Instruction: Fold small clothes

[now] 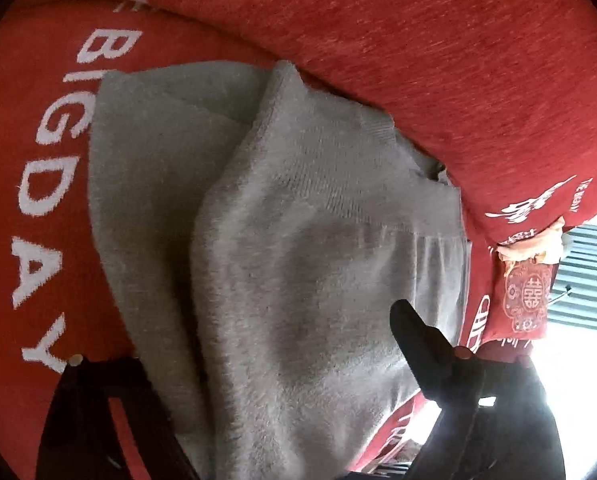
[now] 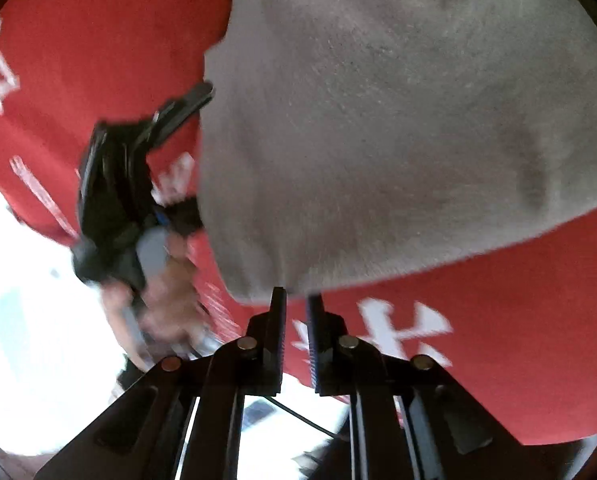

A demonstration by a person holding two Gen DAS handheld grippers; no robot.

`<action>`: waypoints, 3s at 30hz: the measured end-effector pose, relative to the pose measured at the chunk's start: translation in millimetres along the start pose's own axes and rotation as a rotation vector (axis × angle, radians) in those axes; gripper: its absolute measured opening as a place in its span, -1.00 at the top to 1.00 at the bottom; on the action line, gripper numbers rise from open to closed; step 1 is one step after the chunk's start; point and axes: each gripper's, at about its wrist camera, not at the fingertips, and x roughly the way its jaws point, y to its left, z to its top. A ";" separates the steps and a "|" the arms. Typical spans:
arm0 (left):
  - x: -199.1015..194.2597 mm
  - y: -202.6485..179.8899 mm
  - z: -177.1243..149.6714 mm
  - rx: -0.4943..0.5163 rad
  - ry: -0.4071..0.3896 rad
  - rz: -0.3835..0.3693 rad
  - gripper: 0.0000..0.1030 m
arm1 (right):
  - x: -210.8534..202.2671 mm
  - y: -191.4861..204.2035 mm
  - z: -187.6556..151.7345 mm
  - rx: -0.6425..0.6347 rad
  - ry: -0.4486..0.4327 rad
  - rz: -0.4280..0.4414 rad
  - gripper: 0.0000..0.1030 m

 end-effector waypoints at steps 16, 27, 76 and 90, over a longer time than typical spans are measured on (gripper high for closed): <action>10.0 -27.0 -7.9 0.090 -0.059 0.255 0.51 | -55.5 17.0 89.6 -0.199 -0.258 -0.466 0.85; -24.2 -109.2 -15.4 0.210 -0.161 0.166 0.70 | -74.0 -11.8 82.8 -0.206 -0.235 -0.352 0.87; 102.3 -216.9 -34.0 0.384 -0.113 0.447 0.01 | -250.6 -243.2 65.4 0.369 -0.472 0.543 -0.06; 107.9 -221.5 -51.8 0.425 -0.089 0.442 -0.12 | -249.4 -165.9 84.4 0.090 -0.282 0.075 0.73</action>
